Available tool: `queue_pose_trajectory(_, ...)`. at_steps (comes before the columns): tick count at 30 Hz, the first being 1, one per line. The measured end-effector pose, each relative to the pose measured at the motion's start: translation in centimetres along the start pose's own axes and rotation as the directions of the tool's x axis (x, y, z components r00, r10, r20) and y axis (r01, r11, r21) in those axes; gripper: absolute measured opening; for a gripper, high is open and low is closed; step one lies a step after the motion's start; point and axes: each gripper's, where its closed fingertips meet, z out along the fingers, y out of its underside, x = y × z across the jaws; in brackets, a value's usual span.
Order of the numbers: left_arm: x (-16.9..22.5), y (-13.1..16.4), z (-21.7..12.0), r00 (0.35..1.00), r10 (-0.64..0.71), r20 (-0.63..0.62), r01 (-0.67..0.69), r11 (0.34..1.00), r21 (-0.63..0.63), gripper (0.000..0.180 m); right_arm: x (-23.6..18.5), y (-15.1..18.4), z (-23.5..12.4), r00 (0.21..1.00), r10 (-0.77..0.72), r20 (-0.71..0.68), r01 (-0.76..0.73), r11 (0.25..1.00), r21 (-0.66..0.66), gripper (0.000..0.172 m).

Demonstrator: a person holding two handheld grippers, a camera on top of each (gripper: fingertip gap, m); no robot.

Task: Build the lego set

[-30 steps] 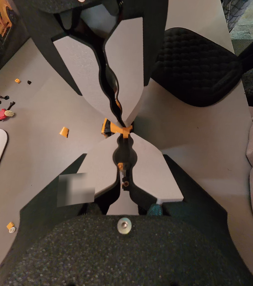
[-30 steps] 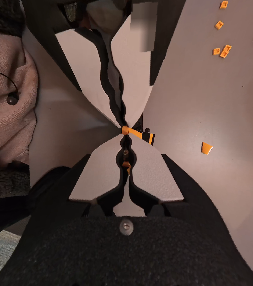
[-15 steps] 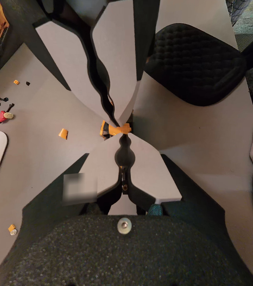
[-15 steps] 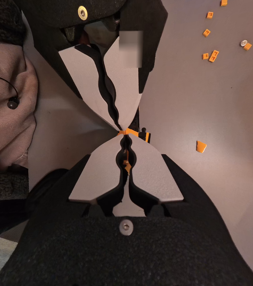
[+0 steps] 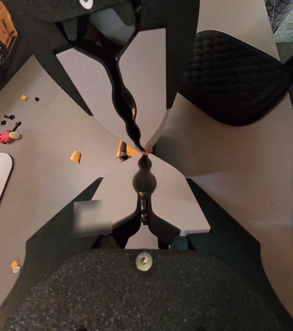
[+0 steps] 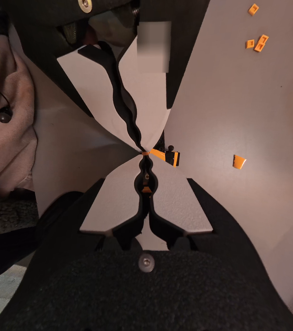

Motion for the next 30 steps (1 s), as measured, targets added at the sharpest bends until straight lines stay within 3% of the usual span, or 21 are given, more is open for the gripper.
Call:
queue_pose_trajectory(15, 0.3, 0.4, 0.2, 0.998, 0.048, 0.038, -0.048, 0.999, -0.009, 0.000, 0.1, 0.2, 0.9, 0.995, 0.094, 0.035, -0.093, 0.995, -0.038, 0.001)
queue_pose_trajectory(17, 0.2, -0.1, -0.4, 0.997, 0.043, 0.060, -0.045, 0.999, 0.024, 0.000, 0.6, 0.1, 0.6, 0.995, 0.104, 0.004, -0.104, 0.995, -0.005, 0.000)
queue_pose_trajectory(25, -0.5, 0.0, -1.3, 0.998, -0.011, 0.058, 0.008, 0.999, 0.048, 0.000, 2.3, -1.8, -4.9, 0.985, 0.170, -0.013, -0.154, 0.922, 0.355, 0.000)
queue_pose_trajectory(28, -0.2, -0.2, -1.2, 0.999, -0.011, 0.047, 0.008, 0.998, 0.058, 0.002, 2.4, -0.1, -4.7, 0.986, 0.152, -0.071, -0.116, 0.924, 0.363, 0.000)
queue_pose_trajectory(30, 0.0, -0.3, -1.1, 0.999, -0.008, 0.040, 0.006, 0.998, 0.057, 0.004, 2.1, 1.3, -4.2, 0.986, 0.134, -0.097, -0.091, 0.930, 0.356, 0.014)
